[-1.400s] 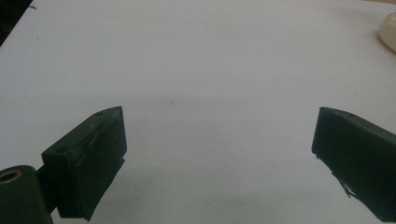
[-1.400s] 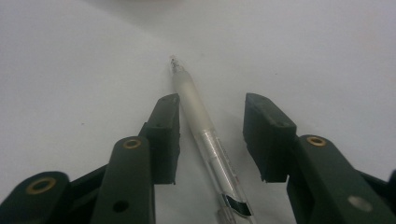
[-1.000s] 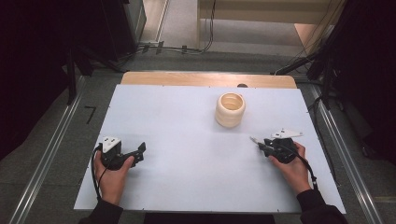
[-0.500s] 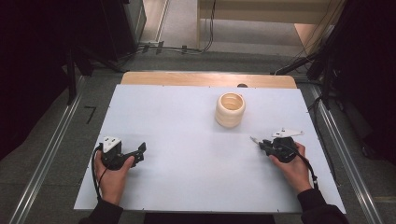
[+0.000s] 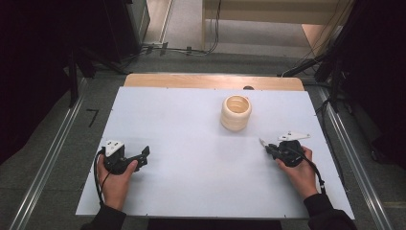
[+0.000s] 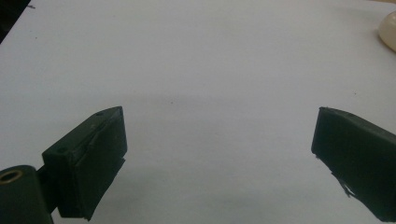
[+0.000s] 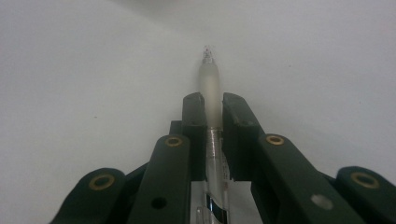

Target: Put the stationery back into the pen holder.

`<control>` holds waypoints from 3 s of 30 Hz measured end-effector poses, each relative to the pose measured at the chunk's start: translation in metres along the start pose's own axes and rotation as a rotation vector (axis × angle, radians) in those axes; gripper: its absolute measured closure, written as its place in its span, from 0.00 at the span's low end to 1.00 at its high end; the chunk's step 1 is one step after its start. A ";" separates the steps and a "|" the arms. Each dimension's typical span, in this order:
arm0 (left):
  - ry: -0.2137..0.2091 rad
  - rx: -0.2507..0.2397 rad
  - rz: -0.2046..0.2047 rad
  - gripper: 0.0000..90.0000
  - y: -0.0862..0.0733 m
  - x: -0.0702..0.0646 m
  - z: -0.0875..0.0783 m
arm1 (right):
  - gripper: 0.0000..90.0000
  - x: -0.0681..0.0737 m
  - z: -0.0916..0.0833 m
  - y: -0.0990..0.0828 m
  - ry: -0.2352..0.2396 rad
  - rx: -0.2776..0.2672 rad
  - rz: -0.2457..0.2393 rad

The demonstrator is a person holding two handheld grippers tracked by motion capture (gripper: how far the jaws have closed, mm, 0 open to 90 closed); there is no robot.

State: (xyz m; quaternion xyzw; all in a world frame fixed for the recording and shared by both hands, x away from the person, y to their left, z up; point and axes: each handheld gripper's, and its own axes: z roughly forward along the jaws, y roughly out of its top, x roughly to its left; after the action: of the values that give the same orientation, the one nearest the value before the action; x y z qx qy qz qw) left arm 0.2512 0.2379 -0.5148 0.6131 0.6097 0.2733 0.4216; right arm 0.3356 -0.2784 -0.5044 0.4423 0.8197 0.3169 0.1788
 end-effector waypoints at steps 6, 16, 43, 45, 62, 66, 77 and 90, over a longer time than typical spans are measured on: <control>-0.001 0.000 0.000 0.05 0.000 0.000 0.000 | 0.87 -0.002 -0.006 0.003 -0.002 -0.017 0.012; 0.001 -0.001 -0.002 0.05 0.000 0.000 0.000 | 0.87 0.000 -0.018 0.012 -0.013 -0.062 0.020; -0.004 0.001 0.000 0.05 0.000 0.000 -0.001 | 0.87 0.006 -0.024 0.050 0.005 -0.147 0.022; -0.004 0.001 -0.001 0.05 0.000 0.000 -0.001 | 0.87 0.006 -0.024 0.055 0.009 -0.156 0.023; -0.006 -0.001 0.000 0.05 0.000 0.000 -0.001 | 0.87 0.004 -0.026 0.082 -0.006 -0.186 0.018; -0.006 -0.001 0.001 0.05 0.000 0.000 -0.001 | 0.87 0.004 -0.025 0.086 -0.006 -0.188 0.016; -0.006 -0.001 0.001 0.05 0.000 0.000 -0.001 | 0.87 0.005 -0.018 0.101 -0.007 -0.197 0.013; -0.007 -0.002 0.001 0.05 0.000 0.000 -0.001 | 0.87 0.005 -0.015 0.122 -0.013 -0.209 0.002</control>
State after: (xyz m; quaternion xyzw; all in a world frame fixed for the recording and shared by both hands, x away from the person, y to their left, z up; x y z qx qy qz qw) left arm 0.2505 0.2385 -0.5142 0.6141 0.6075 0.2718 0.4242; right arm 0.3989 -0.2296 -0.4109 0.4239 0.7807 0.3981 0.2288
